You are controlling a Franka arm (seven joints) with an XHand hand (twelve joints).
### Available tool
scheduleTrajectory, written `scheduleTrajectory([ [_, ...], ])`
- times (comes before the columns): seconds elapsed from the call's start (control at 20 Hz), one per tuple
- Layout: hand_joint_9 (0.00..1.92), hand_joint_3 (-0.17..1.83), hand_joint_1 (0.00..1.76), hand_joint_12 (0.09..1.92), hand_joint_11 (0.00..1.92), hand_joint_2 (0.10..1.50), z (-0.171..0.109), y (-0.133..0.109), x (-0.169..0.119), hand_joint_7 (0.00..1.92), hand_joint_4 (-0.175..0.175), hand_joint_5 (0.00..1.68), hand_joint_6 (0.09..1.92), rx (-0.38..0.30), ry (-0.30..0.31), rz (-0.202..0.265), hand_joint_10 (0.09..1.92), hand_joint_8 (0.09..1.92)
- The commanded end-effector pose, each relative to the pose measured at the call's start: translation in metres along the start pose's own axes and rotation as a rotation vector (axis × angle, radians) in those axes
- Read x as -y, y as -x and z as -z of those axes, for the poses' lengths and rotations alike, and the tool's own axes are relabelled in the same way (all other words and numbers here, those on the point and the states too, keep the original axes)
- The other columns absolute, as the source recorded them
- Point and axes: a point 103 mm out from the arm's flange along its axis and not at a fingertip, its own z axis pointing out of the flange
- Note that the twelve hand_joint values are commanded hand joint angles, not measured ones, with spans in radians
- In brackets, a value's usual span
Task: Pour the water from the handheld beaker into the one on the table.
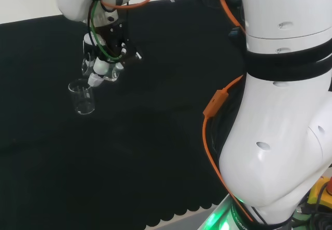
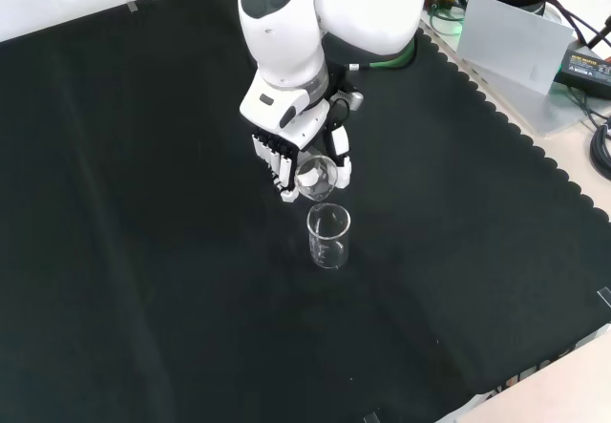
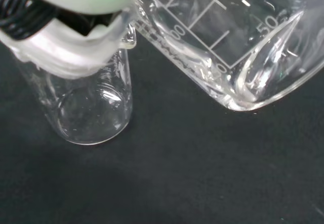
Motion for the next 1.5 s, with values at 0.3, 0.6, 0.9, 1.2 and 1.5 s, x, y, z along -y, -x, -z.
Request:
scheduleTrajectory([
  [0.3,1.71,0.58,1.17,0.74,1.4,0.67,0.0,-0.003,0.002,1.83,0.048,1.38,0.44,0.065,-0.037,-0.007,0.09,0.09],
  [0.6,1.71,0.58,1.17,0.74,1.4,0.67,0.003,-0.008,0.003,1.83,0.048,1.38,0.44,0.103,-0.049,-0.016,0.09,0.09],
  [0.9,1.71,0.58,1.17,0.74,1.4,0.67,0.005,-0.008,0.004,1.83,0.046,1.38,0.45,0.124,-0.064,-0.024,0.09,0.09],
  [1.2,1.71,0.58,1.17,0.74,1.4,0.66,0.007,-0.012,0.003,1.83,0.044,1.38,0.45,0.165,-0.08,-0.018,0.09,0.09],
  [1.5,1.71,0.58,1.18,0.74,1.41,0.66,0.011,-0.016,0.001,1.84,0.042,1.38,0.45,0.178,-0.078,-0.006,0.09,0.09],
])
